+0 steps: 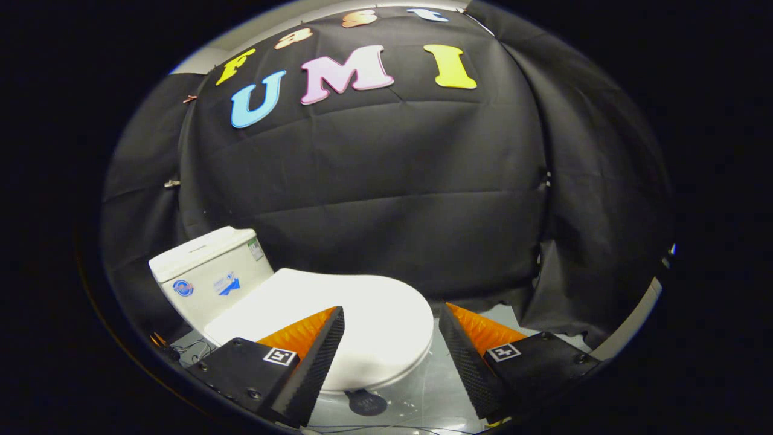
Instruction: Open the toilet lid.
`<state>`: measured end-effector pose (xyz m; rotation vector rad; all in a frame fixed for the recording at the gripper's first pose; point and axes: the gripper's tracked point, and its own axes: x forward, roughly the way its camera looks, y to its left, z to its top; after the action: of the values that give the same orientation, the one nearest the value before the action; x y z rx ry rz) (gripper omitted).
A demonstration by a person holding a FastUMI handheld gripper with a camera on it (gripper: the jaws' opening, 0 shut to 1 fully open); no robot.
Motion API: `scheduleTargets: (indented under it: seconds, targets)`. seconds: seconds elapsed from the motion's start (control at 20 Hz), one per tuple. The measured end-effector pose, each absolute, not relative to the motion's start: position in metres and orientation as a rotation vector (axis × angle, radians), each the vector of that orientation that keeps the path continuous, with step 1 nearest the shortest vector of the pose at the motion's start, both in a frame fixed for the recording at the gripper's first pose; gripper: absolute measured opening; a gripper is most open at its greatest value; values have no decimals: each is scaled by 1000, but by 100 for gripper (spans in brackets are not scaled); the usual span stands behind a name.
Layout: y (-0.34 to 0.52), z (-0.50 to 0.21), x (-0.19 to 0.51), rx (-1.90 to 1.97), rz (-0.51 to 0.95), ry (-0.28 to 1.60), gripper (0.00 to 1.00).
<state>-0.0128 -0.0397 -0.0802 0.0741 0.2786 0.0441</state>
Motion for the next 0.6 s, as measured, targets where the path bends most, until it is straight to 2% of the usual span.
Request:
scheduleTargets:
  seconds: [0.6]
  targets:
    - [-37, -192, -65, 495, 60, 693, 96]
